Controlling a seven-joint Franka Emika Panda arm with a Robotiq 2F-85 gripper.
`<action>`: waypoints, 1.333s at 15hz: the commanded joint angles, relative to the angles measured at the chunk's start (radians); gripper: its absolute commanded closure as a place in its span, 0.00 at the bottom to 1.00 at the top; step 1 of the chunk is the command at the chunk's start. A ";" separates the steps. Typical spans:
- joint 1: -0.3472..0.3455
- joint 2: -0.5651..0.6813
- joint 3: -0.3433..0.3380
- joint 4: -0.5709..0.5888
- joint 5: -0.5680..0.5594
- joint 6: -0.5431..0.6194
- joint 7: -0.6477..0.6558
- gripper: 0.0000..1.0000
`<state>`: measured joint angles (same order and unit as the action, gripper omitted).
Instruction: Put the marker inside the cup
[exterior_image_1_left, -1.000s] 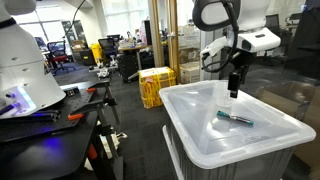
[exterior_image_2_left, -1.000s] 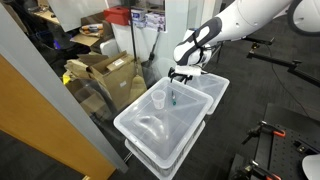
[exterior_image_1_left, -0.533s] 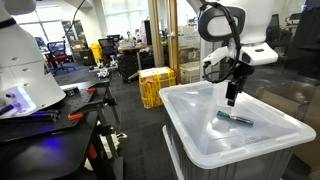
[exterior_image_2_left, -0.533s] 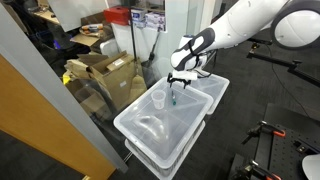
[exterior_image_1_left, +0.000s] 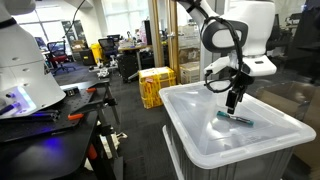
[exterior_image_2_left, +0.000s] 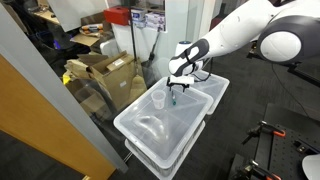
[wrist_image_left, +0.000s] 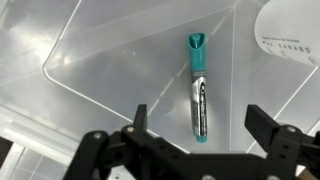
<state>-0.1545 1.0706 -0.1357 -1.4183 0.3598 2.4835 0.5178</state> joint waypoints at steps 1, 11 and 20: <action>0.005 0.055 -0.022 0.091 -0.020 -0.054 0.049 0.00; -0.022 0.146 -0.015 0.212 -0.013 -0.089 0.044 0.00; -0.023 0.221 -0.016 0.337 -0.023 -0.164 0.075 0.00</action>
<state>-0.1669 1.2513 -0.1566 -1.1615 0.3597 2.3749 0.5470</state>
